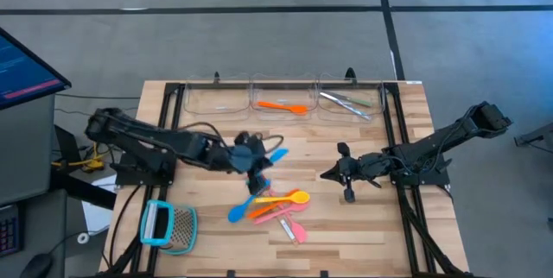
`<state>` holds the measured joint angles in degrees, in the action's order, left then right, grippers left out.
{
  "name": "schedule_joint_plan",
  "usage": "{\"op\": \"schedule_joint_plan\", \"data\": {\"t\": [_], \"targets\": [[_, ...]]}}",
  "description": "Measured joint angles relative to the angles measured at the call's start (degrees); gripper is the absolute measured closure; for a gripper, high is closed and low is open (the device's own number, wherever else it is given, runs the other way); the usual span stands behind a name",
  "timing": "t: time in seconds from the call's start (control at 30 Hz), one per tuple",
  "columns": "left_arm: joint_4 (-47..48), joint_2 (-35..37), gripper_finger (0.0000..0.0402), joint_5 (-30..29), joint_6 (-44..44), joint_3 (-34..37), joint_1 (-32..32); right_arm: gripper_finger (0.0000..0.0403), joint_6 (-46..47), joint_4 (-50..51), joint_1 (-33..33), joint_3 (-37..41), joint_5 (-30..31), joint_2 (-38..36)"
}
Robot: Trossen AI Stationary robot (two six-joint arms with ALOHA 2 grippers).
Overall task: Pick & Place Kitchen Items
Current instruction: Put the blue spatula into the middle transparent bin
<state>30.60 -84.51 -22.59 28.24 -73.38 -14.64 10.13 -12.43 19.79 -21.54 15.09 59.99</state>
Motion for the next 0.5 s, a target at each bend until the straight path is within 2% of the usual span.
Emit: {"op": "schedule_joint_plan", "data": {"t": [0.3, 0.5], "targets": [[-1.6, 6.3, 0.0398, -10.7, -13.6, 0.0, 3.8, 0.0401, 0.0, -0.3, 0.0, 0.0, 0.0, 0.0], [-8.3, 6.6, 0.0397, -11.7, -23.0, 0.0, 8.9, 0.0401, 0.0, -0.3, 0.0, 0.0, 0.0, 0.0]]}}
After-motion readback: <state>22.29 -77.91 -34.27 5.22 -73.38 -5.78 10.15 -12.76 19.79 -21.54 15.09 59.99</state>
